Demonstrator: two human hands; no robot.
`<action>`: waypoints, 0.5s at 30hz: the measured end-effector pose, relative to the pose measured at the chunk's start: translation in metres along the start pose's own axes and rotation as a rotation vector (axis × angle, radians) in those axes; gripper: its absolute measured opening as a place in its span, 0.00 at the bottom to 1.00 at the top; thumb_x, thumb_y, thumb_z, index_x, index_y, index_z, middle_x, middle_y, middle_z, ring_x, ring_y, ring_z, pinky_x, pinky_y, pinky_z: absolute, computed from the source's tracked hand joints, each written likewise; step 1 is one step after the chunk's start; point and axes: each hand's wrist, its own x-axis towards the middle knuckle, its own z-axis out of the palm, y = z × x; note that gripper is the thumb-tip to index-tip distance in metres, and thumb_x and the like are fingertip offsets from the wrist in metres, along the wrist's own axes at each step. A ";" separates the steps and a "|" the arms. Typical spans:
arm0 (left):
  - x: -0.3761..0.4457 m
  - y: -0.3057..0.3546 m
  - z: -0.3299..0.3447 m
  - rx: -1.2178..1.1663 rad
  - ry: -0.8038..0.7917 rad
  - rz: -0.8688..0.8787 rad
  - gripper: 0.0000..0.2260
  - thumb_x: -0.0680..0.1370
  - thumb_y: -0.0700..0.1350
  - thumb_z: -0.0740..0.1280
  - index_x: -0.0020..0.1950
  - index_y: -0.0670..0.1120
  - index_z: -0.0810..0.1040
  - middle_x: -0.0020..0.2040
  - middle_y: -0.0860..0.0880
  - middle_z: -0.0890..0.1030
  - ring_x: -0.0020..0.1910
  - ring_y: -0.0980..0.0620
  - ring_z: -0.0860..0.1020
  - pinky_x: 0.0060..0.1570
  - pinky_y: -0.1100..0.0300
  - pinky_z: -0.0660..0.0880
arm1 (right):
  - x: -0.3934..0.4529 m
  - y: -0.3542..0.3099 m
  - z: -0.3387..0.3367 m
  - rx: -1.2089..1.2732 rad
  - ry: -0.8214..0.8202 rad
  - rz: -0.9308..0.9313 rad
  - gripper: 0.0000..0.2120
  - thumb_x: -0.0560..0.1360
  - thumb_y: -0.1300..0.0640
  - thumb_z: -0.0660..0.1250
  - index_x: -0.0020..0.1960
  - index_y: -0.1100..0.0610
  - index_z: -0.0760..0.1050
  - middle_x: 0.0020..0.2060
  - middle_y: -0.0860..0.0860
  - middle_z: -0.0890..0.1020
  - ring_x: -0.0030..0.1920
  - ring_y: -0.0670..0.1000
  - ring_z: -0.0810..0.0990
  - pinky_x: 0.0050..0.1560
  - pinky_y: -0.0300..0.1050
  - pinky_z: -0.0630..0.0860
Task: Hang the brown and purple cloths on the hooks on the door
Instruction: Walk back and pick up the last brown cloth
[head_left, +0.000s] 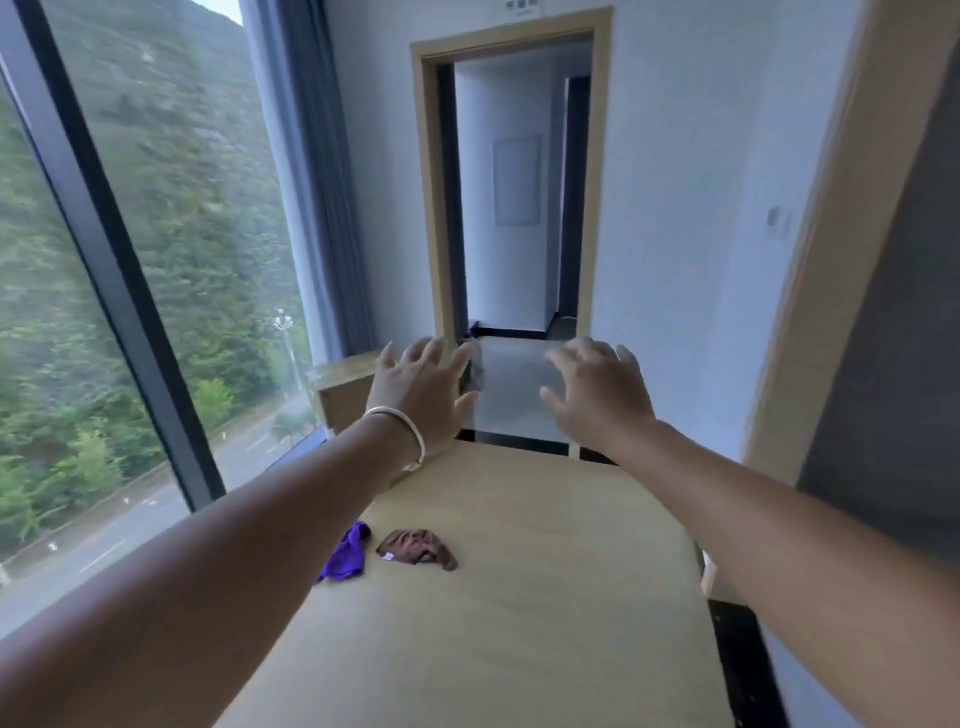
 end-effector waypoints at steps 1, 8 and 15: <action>0.014 0.013 0.008 -0.016 0.013 0.032 0.26 0.78 0.60 0.56 0.74 0.53 0.59 0.71 0.48 0.67 0.72 0.46 0.63 0.70 0.41 0.58 | -0.001 0.017 0.002 -0.019 -0.007 0.034 0.20 0.76 0.46 0.60 0.65 0.53 0.71 0.62 0.53 0.74 0.62 0.56 0.71 0.66 0.55 0.62; 0.111 0.074 0.070 -0.155 0.045 0.189 0.26 0.78 0.61 0.54 0.74 0.54 0.57 0.72 0.48 0.66 0.73 0.47 0.61 0.71 0.41 0.56 | 0.011 0.111 0.027 -0.132 -0.051 0.223 0.20 0.77 0.47 0.59 0.67 0.51 0.69 0.65 0.50 0.71 0.66 0.53 0.68 0.71 0.55 0.55; 0.223 0.089 0.137 -0.241 0.066 0.254 0.26 0.79 0.61 0.54 0.74 0.54 0.55 0.73 0.48 0.64 0.74 0.47 0.59 0.72 0.41 0.53 | 0.089 0.166 0.069 -0.232 -0.071 0.289 0.21 0.78 0.46 0.58 0.68 0.50 0.68 0.65 0.48 0.70 0.66 0.51 0.68 0.70 0.52 0.56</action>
